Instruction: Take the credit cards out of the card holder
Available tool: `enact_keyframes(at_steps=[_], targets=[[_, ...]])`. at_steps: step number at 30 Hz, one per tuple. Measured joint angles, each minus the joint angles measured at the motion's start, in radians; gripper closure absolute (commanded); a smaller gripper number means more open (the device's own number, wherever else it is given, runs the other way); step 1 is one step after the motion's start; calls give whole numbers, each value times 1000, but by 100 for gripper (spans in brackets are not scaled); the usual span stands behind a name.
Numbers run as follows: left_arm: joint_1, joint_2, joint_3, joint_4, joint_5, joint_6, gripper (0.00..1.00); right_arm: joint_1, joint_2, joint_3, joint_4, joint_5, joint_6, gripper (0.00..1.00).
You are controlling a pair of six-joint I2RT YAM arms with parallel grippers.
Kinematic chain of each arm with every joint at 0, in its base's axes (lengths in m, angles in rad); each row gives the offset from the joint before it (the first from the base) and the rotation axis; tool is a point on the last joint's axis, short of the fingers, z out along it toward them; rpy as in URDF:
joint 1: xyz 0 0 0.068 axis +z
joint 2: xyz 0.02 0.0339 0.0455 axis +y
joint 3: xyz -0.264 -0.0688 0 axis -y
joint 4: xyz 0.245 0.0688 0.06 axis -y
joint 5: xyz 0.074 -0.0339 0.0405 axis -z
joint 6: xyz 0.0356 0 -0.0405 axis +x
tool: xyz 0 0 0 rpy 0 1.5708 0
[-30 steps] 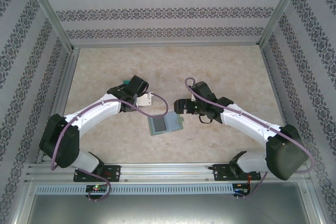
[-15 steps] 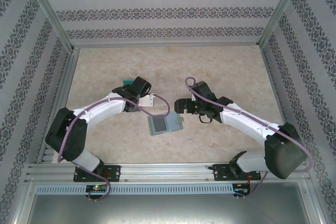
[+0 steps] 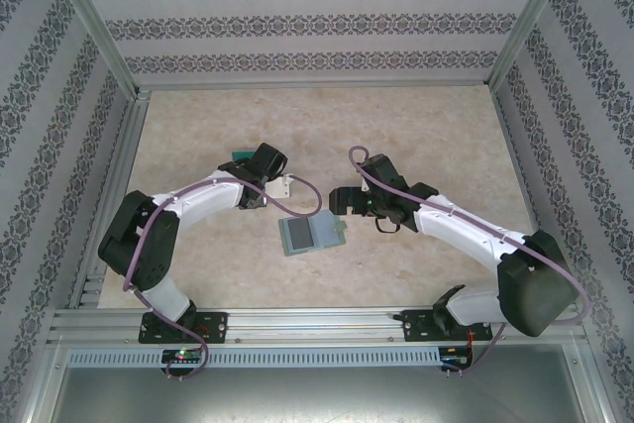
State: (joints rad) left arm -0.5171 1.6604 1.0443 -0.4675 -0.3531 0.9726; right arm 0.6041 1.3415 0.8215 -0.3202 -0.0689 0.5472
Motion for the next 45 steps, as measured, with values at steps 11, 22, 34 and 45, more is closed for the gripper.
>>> enact_keyframes(at_steps=[11, 22, 34, 45], targets=[[29, 28, 30, 39, -34, -18, 69, 0, 16, 0, 11, -14, 4, 2], [48, 48, 110, 50, -50, -107, 66, 0, 16, 0, 18, -26, 4, 2], [49, -126, 175, -89, 69, -568, 63, 28, 64, 5, 17, -40, 3, 2], [53, -326, -6, -52, 492, -1300, 56, 87, 155, 50, 24, -72, -15, 37]])
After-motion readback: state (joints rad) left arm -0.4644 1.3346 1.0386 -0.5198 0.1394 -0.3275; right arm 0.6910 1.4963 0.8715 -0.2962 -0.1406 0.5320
